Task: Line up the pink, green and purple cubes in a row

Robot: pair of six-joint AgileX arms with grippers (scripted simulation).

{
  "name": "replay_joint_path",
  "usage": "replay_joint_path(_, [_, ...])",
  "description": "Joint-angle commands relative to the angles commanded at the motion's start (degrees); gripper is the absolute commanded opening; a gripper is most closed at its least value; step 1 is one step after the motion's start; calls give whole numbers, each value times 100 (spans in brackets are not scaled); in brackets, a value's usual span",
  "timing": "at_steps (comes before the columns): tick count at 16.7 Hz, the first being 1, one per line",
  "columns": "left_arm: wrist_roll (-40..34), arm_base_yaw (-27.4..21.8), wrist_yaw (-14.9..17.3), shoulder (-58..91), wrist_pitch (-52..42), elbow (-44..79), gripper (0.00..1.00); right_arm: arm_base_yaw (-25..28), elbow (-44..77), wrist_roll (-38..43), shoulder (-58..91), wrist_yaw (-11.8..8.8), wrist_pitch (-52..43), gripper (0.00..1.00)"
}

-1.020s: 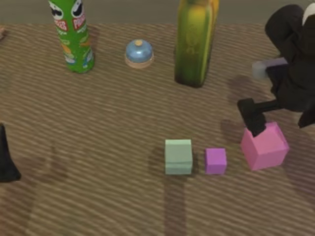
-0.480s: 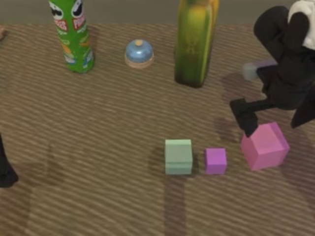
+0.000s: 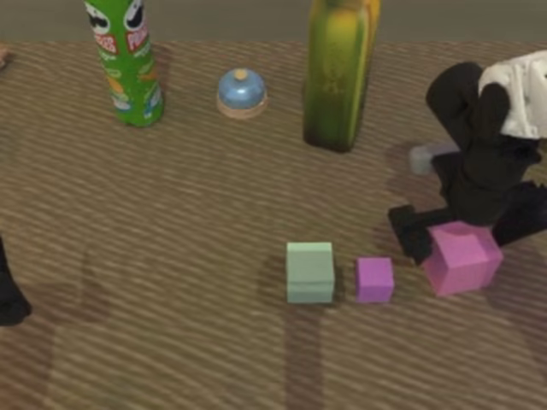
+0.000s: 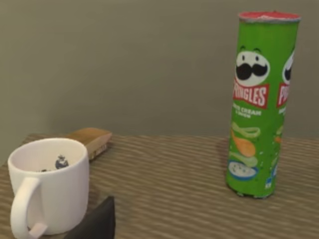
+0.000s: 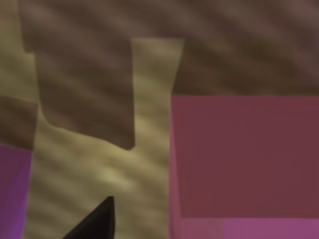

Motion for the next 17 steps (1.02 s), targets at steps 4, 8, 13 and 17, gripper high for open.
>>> replay_joint_path(4, [0, 0, 0, 0, 0, 0, 100, 8, -317, 10, 233, 2, 535, 100])
replay_joint_path(8, [0, 0, 0, 0, 0, 0, 100, 8, -318, 10, 234, 2, 537, 92])
replay_joint_path(13, [0, 0, 0, 0, 0, 0, 100, 8, -318, 10, 234, 2, 537, 55])
replay_joint_path(17, [0, 0, 0, 0, 0, 0, 100, 8, -318, 10, 234, 2, 537, 25])
